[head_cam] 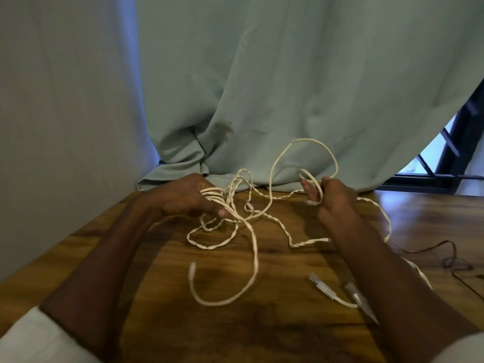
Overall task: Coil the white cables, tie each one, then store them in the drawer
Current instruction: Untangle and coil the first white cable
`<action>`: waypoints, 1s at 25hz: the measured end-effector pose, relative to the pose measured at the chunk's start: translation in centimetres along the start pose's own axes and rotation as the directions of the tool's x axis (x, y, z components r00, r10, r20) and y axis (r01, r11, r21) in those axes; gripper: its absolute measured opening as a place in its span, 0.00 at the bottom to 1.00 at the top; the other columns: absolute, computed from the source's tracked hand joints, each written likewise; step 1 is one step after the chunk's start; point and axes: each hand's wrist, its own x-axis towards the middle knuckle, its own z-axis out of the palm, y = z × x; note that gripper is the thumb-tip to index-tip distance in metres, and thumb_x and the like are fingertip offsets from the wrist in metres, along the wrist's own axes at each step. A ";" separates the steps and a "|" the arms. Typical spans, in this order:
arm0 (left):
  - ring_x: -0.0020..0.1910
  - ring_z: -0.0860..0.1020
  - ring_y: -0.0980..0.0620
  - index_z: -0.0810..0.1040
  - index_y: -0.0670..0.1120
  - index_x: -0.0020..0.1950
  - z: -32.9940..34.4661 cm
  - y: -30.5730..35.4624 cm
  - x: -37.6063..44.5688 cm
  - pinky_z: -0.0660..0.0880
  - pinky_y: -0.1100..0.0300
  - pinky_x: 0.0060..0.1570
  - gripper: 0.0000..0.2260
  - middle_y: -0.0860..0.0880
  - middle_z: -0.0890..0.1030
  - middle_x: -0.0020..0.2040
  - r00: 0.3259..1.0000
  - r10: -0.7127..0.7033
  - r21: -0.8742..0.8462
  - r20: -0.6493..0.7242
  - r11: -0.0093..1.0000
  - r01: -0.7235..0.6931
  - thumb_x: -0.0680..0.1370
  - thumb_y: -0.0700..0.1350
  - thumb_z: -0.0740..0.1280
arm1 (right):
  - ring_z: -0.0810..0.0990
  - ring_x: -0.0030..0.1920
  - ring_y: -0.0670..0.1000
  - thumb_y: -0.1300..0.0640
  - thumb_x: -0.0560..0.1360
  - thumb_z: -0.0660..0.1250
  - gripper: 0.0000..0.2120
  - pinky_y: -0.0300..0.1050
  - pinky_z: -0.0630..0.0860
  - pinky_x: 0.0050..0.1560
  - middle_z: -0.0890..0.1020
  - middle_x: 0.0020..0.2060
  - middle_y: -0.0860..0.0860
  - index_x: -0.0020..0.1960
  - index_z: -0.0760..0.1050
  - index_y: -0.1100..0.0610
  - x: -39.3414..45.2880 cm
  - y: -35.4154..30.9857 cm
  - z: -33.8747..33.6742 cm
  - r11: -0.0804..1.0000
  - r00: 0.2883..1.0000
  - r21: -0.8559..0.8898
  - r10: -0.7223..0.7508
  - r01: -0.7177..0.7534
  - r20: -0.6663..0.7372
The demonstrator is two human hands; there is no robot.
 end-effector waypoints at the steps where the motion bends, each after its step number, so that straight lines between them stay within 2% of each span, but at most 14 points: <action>1: 0.30 0.72 0.54 0.87 0.45 0.38 0.0 -0.2 0.1 0.68 0.62 0.31 0.12 0.47 0.80 0.31 1.000 -0.019 0.000 -0.004 1.000 0.019 0.68 0.53 0.81 | 0.86 0.38 0.58 0.71 0.76 0.66 0.01 0.53 0.85 0.44 0.84 0.45 0.63 0.48 0.77 0.69 -0.3 0.0 0.2 0.998 0.998 -0.027 -0.054 0.053 -0.028; 3: 0.31 0.73 0.53 0.85 0.37 0.45 0.0 -0.4 0.4 0.69 0.62 0.31 0.25 0.45 0.80 0.33 0.998 -0.032 -0.047 -0.047 0.998 0.029 0.66 0.59 0.81 | 0.88 0.38 0.57 0.65 0.73 0.67 0.05 0.57 0.86 0.46 0.87 0.39 0.57 0.48 0.79 0.62 -0.7 0.3 1.1 0.921 0.962 -0.288 -0.275 0.263 -0.001; 5: 0.31 0.74 0.53 0.83 0.32 0.51 0.1 -0.8 0.6 0.69 0.63 0.31 0.36 0.44 0.80 0.34 0.992 0.008 -0.148 -0.125 0.989 -0.027 0.63 0.64 0.82 | 0.87 0.46 0.57 0.57 0.71 0.68 0.07 0.56 0.83 0.53 0.87 0.38 0.52 0.48 0.82 0.55 -1.2 0.5 1.5 0.718 0.903 -0.571 -0.416 0.398 0.106; 6: 0.29 0.71 0.54 0.81 0.30 0.51 -0.1 -1.0 0.8 0.68 0.64 0.29 0.38 0.45 0.77 0.31 0.981 0.034 -0.217 -0.190 0.973 -0.076 0.63 0.64 0.82 | 0.86 0.50 0.59 0.56 0.72 0.69 0.07 0.53 0.81 0.55 0.87 0.42 0.53 0.49 0.82 0.55 -1.5 0.5 1.6 0.619 0.880 -0.669 -0.462 0.411 0.113; 8: 0.24 0.63 0.55 0.82 0.32 0.46 -0.5 -1.2 1.1 0.63 0.65 0.25 0.31 0.49 0.68 0.26 0.950 0.044 -0.367 -0.308 0.916 -0.161 0.68 0.61 0.80 | 0.81 0.57 0.62 0.59 0.74 0.69 0.12 0.49 0.74 0.55 0.84 0.53 0.58 0.57 0.78 0.57 -1.5 0.4 1.2 0.542 0.855 -0.744 -0.514 0.390 0.074; 11: 0.19 0.59 0.55 0.80 0.41 0.39 0.0 -0.7 1.7 0.59 0.64 0.23 0.20 0.50 0.62 0.22 0.943 0.035 -0.553 -0.330 0.803 -0.223 0.78 0.58 0.73 | 0.78 0.61 0.58 0.64 0.74 0.67 0.22 0.42 0.68 0.55 0.77 0.63 0.58 0.67 0.71 0.58 -2.2 -0.1 1.0 0.627 0.798 -0.589 -0.601 0.510 0.052; 12: 0.18 0.58 0.55 0.78 0.42 0.38 0.5 -0.3 2.0 0.58 0.64 0.23 0.19 0.51 0.61 0.21 0.943 0.038 -0.590 -0.330 0.772 -0.237 0.79 0.56 0.71 | 0.77 0.61 0.56 0.64 0.75 0.67 0.21 0.40 0.68 0.55 0.76 0.64 0.56 0.67 0.72 0.57 -2.8 -0.2 1.2 0.563 0.718 -0.554 -0.690 0.614 0.094; 14: 0.17 0.57 0.56 0.74 0.43 0.37 1.5 0.6 2.5 0.54 0.63 0.23 0.18 0.52 0.59 0.20 0.947 0.027 -0.650 -0.321 0.720 -0.241 0.79 0.55 0.69 | 0.76 0.63 0.49 0.61 0.78 0.68 0.18 0.42 0.72 0.59 0.77 0.64 0.53 0.67 0.75 0.56 -4.1 0.0 2.1 0.282 0.475 -0.461 -0.794 0.841 0.379; 15: 0.17 0.56 0.56 0.73 0.44 0.37 1.9 1.0 2.7 0.52 0.61 0.24 0.18 0.53 0.59 0.20 0.953 0.030 -0.680 -0.303 0.694 -0.238 0.80 0.55 0.67 | 0.75 0.64 0.47 0.58 0.80 0.68 0.18 0.41 0.73 0.62 0.77 0.66 0.51 0.69 0.75 0.55 -5.0 0.2 2.7 0.188 0.376 -0.365 -0.740 0.912 0.558; 16: 0.17 0.56 0.57 0.72 0.45 0.37 2.3 1.4 2.7 0.51 0.60 0.25 0.18 0.54 0.59 0.20 0.961 0.044 -0.709 -0.273 0.667 -0.232 0.81 0.56 0.66 | 0.74 0.67 0.45 0.54 0.82 0.67 0.19 0.41 0.72 0.65 0.77 0.68 0.49 0.72 0.73 0.52 -5.6 0.8 3.2 0.155 0.328 -0.300 -0.622 0.941 0.711; 18: 0.17 0.58 0.57 0.73 0.45 0.38 2.9 2.3 2.7 0.53 0.60 0.26 0.18 0.54 0.59 0.19 0.976 0.085 -0.751 -0.202 0.626 -0.210 0.83 0.55 0.63 | 0.76 0.68 0.44 0.49 0.84 0.65 0.20 0.45 0.75 0.68 0.79 0.69 0.46 0.75 0.70 0.49 -6.1 1.7 3.7 0.189 0.318 -0.261 -0.413 0.947 0.853; 19: 0.18 0.59 0.57 0.73 0.44 0.39 3.1 2.6 2.7 0.55 0.61 0.26 0.18 0.54 0.60 0.19 0.980 0.104 -0.761 -0.171 0.618 -0.198 0.84 0.54 0.62 | 0.79 0.65 0.44 0.49 0.85 0.64 0.18 0.50 0.78 0.66 0.82 0.65 0.46 0.75 0.72 0.48 -6.1 2.1 3.8 0.216 0.321 -0.253 -0.390 0.943 0.863; 22: 0.20 0.64 0.54 0.74 0.42 0.42 3.1 4.0 3.0 0.63 0.62 0.28 0.16 0.52 0.63 0.20 0.979 0.183 -0.789 -0.086 0.588 -0.179 0.86 0.49 0.58 | 0.84 0.59 0.45 0.52 0.87 0.59 0.15 0.55 0.81 0.61 0.86 0.58 0.46 0.69 0.79 0.52 -5.9 2.1 3.8 0.370 0.334 -0.163 -0.463 0.915 0.821; 25: 0.23 0.72 0.51 0.73 0.41 0.41 2.7 5.7 3.9 0.72 0.61 0.31 0.15 0.50 0.67 0.20 0.976 0.216 -0.856 -0.004 0.504 -0.115 0.84 0.47 0.57 | 0.84 0.59 0.46 0.54 0.87 0.60 0.14 0.47 0.80 0.62 0.87 0.57 0.47 0.67 0.81 0.55 -5.9 1.1 4.0 0.551 0.415 -0.130 -0.433 0.824 0.800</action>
